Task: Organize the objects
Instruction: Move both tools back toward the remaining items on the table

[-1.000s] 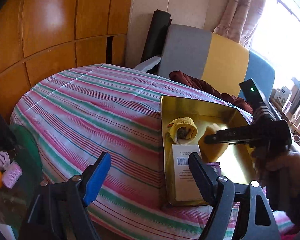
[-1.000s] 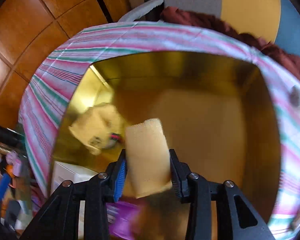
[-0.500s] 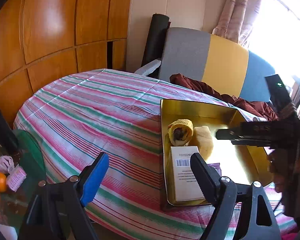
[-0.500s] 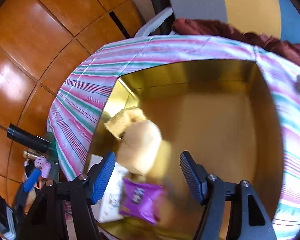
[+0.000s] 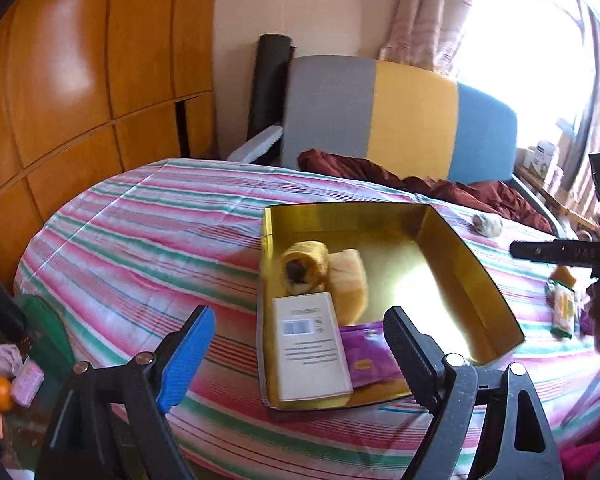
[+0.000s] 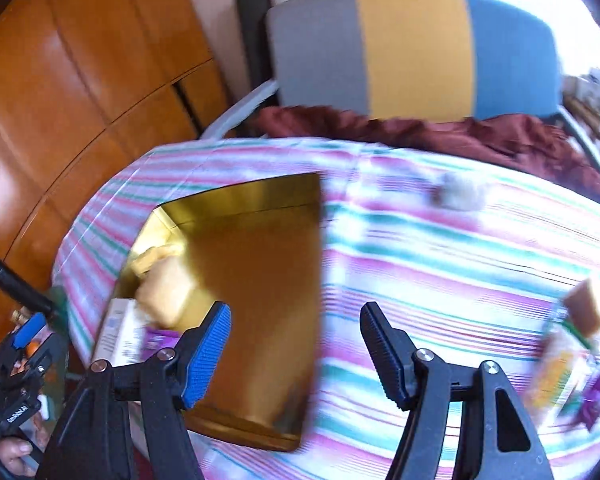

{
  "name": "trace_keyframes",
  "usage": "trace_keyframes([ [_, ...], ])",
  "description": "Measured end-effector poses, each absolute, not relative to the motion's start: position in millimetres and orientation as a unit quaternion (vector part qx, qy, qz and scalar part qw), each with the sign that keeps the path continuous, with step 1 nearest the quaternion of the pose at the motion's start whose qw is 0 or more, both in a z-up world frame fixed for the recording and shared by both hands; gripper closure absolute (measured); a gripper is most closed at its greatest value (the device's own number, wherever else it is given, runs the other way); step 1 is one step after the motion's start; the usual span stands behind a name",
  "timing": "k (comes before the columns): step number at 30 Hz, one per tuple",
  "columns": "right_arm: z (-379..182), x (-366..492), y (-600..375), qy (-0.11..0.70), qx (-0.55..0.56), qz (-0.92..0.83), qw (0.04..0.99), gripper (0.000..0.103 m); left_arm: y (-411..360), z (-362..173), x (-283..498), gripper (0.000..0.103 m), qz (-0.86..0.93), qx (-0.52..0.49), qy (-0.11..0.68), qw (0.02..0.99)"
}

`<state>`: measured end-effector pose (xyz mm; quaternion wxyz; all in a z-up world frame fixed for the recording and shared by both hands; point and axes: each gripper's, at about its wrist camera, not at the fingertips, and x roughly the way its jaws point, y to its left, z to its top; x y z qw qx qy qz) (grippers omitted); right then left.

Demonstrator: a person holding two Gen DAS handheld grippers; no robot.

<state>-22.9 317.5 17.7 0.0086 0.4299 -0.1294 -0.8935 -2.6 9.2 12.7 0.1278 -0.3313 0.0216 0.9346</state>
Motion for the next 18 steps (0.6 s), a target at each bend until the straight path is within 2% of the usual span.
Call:
trace_keyframes([
  [11, 20, 49, 481, -0.185, 0.389, -0.881, -0.198, 0.035, 81, 17, 8, 0.016, 0.915, -0.329, 0.074, 0.221],
  [15, 3, 93, 545, -0.272, 0.345, -0.851, -0.289, 0.032, 119, 20, 17, 0.016, 0.902, -0.325, 0.097, 0.267],
  [18, -11, 122, 582, -0.372, 0.321, -0.806, -0.331, 0.03, 149, 20, 25, 0.016, 0.89, -0.323, 0.112, 0.301],
])
